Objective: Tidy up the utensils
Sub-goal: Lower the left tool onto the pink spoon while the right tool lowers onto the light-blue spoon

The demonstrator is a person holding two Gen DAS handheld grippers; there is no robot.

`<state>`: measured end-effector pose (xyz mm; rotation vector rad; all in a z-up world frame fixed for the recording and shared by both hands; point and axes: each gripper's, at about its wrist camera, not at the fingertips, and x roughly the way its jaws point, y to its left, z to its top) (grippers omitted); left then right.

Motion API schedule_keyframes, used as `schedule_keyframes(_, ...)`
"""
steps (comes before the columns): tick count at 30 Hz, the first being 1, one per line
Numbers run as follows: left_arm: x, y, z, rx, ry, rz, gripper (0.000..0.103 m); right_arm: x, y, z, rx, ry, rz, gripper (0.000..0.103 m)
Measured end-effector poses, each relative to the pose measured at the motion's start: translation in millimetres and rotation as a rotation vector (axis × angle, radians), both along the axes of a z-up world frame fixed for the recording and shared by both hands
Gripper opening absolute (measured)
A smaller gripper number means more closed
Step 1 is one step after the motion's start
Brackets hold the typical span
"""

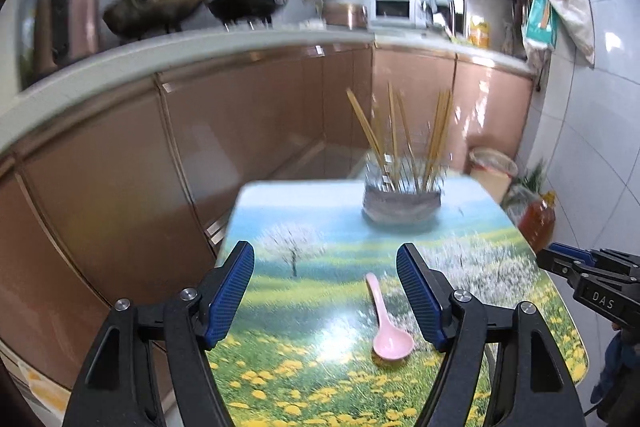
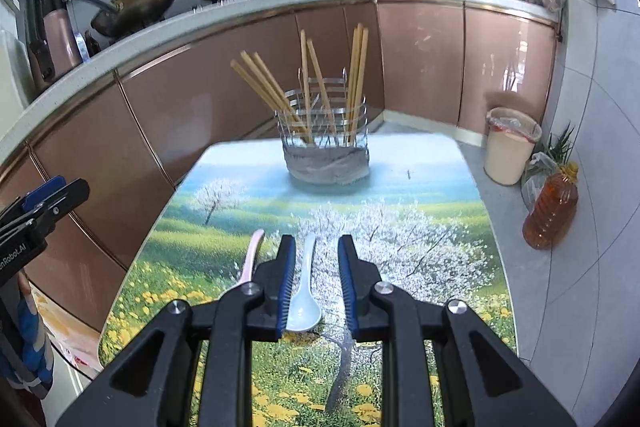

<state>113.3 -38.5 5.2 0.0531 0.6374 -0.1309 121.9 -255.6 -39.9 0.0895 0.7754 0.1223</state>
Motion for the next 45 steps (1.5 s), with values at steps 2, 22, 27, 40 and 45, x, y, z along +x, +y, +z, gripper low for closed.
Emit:
schedule_keyframes(2,20.7,-0.3,-15.6,-0.01,0.084,-0.016,0.073,12.7,-0.6,-10.5,-0.005,0.041,0.011,0.021)
schedule_keyframes(22,134.2,-45.6,-149.5,0.023,0.587,-0.086,0.073,106.4,9.4,-94.0,-0.009,0.3,0.134,0.021)
schedule_keyframes(27,139.8,-54.2,-159.1,0.036,0.616,-0.1,0.07,115.7,15.0,-106.5,-0.017,0.332,0.156,0.021)
schedule_keyframes(40,151.3,-61.8,-176.0,-0.003,0.691,-0.136,0.046,134.8,32.6,-128.9,-0.039,0.385,0.209,0.021)
schedule_keyframes(45,155.2,-64.8,-179.1,-0.01,0.699,-0.151,0.041,141.5,40.8,-138.2,-0.04,0.4,0.224,0.021)
